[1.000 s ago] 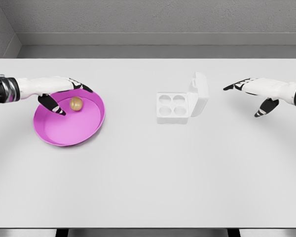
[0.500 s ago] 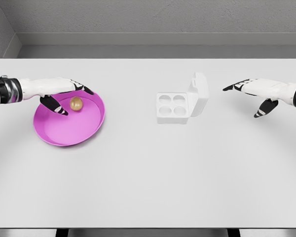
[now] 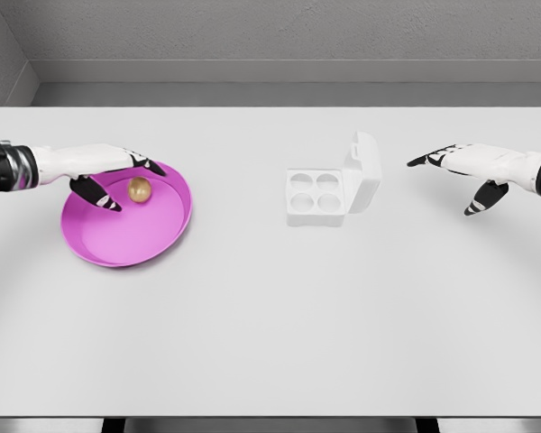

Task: Pack egg into the box and close the box lid

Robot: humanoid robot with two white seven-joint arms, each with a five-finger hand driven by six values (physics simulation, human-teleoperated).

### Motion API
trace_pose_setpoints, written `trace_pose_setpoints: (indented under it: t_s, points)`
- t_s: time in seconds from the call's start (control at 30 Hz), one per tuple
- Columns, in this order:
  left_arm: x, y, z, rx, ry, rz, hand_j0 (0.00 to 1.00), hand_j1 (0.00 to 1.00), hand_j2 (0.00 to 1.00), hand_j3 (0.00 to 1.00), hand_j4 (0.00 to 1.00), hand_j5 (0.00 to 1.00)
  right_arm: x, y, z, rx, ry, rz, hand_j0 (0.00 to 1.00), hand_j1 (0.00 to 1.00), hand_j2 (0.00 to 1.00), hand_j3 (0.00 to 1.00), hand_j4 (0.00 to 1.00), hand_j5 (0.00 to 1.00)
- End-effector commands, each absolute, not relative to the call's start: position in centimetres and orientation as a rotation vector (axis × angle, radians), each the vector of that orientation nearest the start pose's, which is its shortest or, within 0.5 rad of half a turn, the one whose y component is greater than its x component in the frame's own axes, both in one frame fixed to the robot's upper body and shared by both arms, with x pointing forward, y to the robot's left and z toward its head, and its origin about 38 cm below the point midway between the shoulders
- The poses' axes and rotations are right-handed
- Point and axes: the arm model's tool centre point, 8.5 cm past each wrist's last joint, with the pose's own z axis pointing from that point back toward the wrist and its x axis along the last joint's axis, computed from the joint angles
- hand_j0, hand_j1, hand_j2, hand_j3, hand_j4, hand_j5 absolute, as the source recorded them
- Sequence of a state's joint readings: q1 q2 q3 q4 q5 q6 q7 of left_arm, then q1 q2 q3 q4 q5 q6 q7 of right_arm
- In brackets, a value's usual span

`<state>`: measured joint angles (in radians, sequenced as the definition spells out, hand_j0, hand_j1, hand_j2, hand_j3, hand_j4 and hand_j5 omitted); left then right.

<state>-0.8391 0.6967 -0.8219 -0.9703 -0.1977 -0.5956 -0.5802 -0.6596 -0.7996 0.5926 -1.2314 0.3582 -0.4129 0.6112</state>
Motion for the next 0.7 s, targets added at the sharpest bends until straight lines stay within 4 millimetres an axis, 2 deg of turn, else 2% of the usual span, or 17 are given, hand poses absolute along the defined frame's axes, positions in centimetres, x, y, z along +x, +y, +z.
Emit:
trace_pose_setpoints:
  t_s: [0.0, 0.13, 0.23, 0.67]
  points:
    - [49.26, 33.70, 16.73, 0.222, -1.235, -1.826, 0.86, 0.86, 0.86, 0.86, 0.86, 0.86, 46.44, -36.66, 18.68, -0.429, -1.132, 1.810, 1.00, 1.00, 1.00, 1.00, 1.00, 1.00]
    - [49.26, 33.58, 16.70, 0.220, -1.233, -1.830, 0.84, 0.84, 0.84, 0.84, 0.84, 0.84, 46.44, -36.70, 18.65, -0.429, -1.130, 1.809, 1.00, 1.00, 1.00, 1.00, 1.00, 1.00]
    - [49.21, 33.54, 16.61, 0.217, -1.230, -1.834, 0.79, 0.79, 0.79, 0.79, 0.79, 0.79, 46.44, -36.70, 18.65, -0.429, -1.130, 1.809, 1.00, 1.00, 1.00, 1.00, 1.00, 1.00]
    - [49.22, 33.22, 16.40, 0.223, -1.223, -1.857, 0.80, 0.80, 0.80, 0.80, 0.80, 0.80, 46.48, -36.74, 18.70, -0.429, -1.131, 1.805, 1.00, 1.00, 1.00, 1.00, 1.00, 1.00]
